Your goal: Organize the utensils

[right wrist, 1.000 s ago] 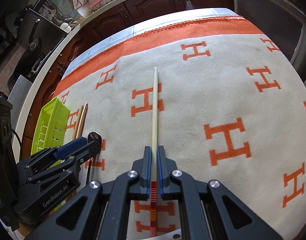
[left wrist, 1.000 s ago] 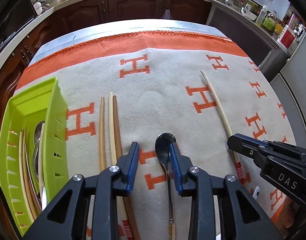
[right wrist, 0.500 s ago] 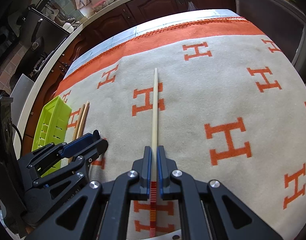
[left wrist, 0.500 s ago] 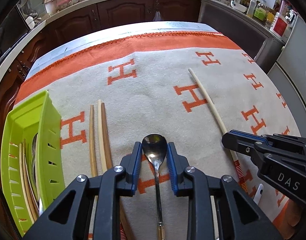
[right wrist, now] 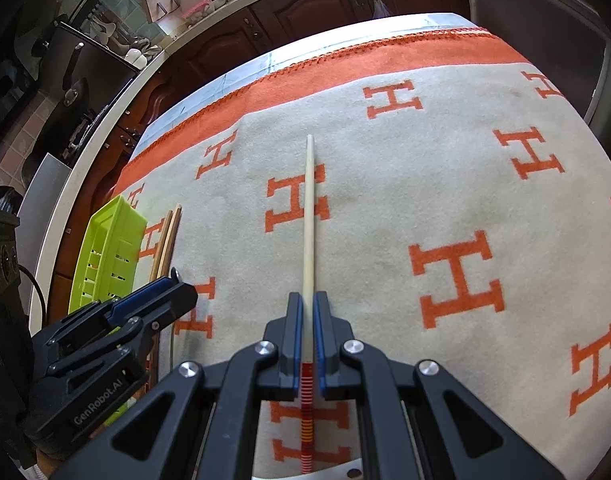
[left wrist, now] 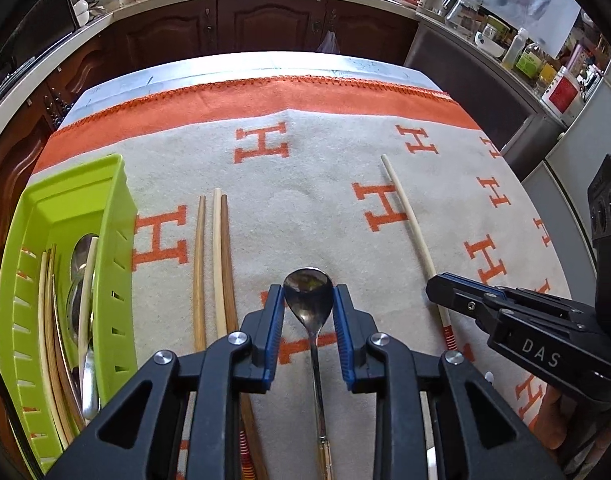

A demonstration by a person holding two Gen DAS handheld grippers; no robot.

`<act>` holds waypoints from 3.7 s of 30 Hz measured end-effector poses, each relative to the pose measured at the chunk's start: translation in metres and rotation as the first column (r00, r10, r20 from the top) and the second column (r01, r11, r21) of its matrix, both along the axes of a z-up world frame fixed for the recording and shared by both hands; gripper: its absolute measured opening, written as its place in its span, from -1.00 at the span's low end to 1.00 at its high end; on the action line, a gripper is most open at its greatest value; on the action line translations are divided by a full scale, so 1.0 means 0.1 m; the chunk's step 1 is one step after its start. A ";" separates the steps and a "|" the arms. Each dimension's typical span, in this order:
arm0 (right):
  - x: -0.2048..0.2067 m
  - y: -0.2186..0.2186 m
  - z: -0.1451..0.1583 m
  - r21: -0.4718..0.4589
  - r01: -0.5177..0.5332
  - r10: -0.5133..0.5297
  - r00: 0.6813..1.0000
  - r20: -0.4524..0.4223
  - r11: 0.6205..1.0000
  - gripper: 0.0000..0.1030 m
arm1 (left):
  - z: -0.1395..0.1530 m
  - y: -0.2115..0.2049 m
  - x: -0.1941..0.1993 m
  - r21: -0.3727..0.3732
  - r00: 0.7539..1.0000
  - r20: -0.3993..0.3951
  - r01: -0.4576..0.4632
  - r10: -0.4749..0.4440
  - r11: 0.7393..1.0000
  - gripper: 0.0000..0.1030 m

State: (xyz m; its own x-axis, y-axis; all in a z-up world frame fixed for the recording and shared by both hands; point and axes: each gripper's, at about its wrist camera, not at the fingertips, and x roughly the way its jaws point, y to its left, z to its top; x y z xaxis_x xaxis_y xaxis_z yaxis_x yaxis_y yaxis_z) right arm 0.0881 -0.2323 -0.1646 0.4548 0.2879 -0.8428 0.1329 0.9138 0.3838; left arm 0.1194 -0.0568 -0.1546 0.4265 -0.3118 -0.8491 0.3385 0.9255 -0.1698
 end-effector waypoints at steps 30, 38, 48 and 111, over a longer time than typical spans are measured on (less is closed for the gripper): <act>-0.17 0.52 0.25 0.100 -0.189 0.183 0.981 0.062 0.977 -0.89 | 0.19 0.32 -0.27 -0.067 1.000 -0.007 -0.003 0.003 0.998 -0.65; -0.17 0.52 0.21 0.106 -0.189 0.184 0.982 0.051 0.976 -0.89 | -0.02 0.37 -0.19 -0.043 0.997 -0.073 -0.022 0.019 0.999 -0.34; -0.15 0.45 0.14 0.119 -0.170 0.167 0.985 0.033 0.978 -0.89 | -0.12 0.25 -0.19 -0.021 0.991 -0.133 -0.001 -0.002 1.000 -0.43; -0.25 0.62 0.72 0.221 -0.238 0.210 0.967 0.142 0.946 -0.89 | 0.80 0.87 -0.63 -0.068 0.995 0.028 -0.095 0.097 0.993 -1.00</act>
